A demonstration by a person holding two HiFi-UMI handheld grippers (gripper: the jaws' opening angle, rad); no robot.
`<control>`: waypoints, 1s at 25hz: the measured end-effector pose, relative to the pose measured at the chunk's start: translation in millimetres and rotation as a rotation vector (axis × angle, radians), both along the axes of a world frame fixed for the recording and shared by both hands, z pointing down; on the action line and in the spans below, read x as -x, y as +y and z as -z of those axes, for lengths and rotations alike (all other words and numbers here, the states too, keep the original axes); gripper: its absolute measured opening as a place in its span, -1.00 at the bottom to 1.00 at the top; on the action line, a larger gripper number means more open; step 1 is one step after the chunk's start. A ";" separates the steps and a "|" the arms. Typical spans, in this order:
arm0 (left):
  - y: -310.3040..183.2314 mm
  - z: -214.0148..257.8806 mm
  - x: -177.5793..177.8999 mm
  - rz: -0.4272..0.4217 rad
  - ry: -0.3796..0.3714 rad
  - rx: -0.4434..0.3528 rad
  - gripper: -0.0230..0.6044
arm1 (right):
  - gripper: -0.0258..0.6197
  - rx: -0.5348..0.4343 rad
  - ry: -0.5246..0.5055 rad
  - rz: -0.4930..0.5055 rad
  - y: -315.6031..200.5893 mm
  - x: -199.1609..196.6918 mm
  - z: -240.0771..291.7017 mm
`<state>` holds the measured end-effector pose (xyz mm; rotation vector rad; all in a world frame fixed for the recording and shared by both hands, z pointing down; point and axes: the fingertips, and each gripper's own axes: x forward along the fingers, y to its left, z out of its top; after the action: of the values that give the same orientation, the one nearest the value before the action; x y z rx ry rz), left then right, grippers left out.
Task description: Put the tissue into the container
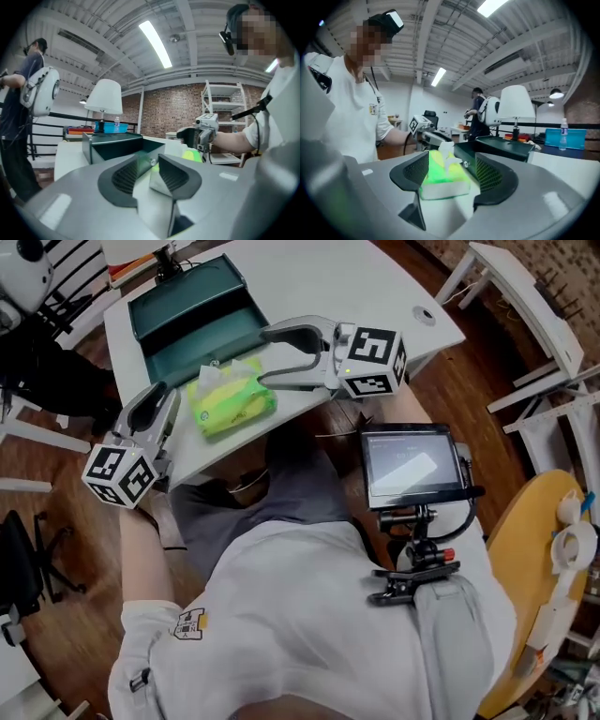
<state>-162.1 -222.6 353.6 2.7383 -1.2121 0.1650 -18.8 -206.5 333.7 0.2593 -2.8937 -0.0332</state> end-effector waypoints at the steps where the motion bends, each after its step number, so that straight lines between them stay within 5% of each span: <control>1: 6.6 -0.1 -6.7 -0.070 -0.010 -0.003 -0.39 | 0.09 -0.006 0.054 0.050 8.6 5.4 -5.9; 4: 27.0 -2.1 -26.4 -0.247 -0.122 -0.030 0.20 | 0.26 -0.036 0.174 0.114 21.9 13.1 -19.8; 9: 46.5 -6.9 -53.1 -0.410 -0.336 -0.092 0.47 | 0.35 -0.063 0.313 0.170 27.7 17.5 -39.8; 14: 41.2 -27.5 -68.1 -0.473 -0.589 -0.091 0.49 | 0.33 -0.107 0.435 0.195 27.1 24.5 -53.5; 17: 41.2 -42.1 -72.8 -0.481 -0.676 -0.062 0.33 | 0.08 -0.151 0.476 0.181 24.6 26.3 -56.9; 25: 41.9 -43.4 -71.8 -0.462 -0.661 -0.053 0.10 | -0.17 -0.184 0.466 0.180 26.1 27.2 -54.2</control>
<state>-90.3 -180.6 397.0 3.0632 -0.6389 1.1726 -46.1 -180.4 387.9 0.0143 -2.4395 -0.3446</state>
